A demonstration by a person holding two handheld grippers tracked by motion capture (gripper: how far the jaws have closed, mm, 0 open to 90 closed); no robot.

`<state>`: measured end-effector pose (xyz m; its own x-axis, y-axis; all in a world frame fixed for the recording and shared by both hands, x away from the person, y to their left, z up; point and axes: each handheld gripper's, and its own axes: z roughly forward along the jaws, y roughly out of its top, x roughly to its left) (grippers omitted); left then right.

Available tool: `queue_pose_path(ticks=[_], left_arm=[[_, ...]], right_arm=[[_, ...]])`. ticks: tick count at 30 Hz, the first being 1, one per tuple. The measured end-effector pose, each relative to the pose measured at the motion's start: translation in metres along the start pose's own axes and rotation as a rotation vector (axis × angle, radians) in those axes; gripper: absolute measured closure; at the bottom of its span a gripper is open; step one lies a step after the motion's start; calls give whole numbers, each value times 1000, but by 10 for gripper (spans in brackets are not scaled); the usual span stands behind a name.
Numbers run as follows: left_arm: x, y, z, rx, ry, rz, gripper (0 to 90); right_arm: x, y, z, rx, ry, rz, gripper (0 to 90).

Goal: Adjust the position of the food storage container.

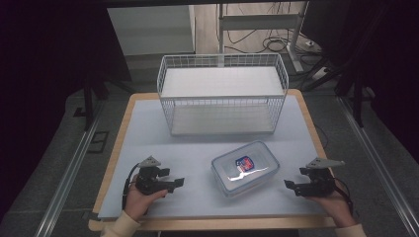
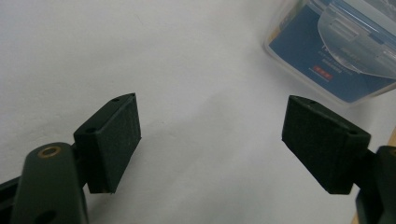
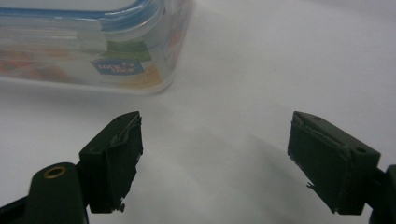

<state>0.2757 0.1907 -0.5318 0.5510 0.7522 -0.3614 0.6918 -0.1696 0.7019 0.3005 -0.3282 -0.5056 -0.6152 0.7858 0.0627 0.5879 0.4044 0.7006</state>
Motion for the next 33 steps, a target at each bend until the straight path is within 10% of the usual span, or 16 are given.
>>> queue_pose_path(ticks=[9,22,33], left_arm=[[-1,0,0,1,-3,1,193],[-1,-1,2,18,-1,-2,194],[-2,-1,3,21,-3,0,195]], right_arm=[[-2,1,-5,-8,2,4,322],[-4,3,-14,-5,95,-32,897],[21,13,-18,-19,196,-117,900]])
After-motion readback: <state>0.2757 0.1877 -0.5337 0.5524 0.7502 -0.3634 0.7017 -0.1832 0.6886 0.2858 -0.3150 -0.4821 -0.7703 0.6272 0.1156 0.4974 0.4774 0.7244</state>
